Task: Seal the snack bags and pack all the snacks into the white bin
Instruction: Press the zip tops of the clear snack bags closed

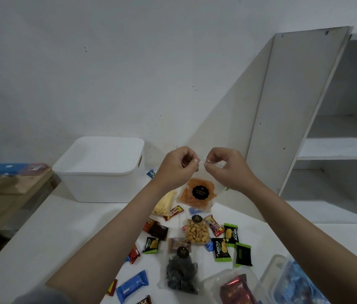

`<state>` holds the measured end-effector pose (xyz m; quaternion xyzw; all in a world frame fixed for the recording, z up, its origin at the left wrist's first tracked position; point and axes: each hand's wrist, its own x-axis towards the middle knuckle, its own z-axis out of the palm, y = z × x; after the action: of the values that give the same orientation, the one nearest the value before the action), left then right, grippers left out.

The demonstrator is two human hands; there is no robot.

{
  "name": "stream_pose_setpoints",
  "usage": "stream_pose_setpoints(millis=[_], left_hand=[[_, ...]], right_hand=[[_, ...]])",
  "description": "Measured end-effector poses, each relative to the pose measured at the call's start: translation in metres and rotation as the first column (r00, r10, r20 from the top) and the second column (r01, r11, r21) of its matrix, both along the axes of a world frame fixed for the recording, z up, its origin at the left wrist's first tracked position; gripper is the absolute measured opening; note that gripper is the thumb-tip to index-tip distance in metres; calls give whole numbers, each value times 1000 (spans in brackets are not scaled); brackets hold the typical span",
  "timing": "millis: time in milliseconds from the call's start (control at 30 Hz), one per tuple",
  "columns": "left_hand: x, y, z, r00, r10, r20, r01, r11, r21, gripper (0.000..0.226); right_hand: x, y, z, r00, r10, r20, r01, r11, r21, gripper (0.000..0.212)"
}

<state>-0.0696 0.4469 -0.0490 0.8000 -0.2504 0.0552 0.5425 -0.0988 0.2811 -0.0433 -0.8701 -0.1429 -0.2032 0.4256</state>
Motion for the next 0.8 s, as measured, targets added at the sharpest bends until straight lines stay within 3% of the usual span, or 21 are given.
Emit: stream_pose_setpoints(millis=[400,567,800], left_hand=[[0,-1,-2,997,-17,79,7,991,134,12],[-2,1,-7,998,-33,45,28,994,109,9],[2,7,-8,998,-70,7,69,993,93,13]], right_hand=[[2,1,-2,998,43,-54,-45,999,-29,17],[2,1,-4,997,27,-77,-31,998,-45,25],[4,-4,-8,990,53,-134,-58,998,-36,12]])
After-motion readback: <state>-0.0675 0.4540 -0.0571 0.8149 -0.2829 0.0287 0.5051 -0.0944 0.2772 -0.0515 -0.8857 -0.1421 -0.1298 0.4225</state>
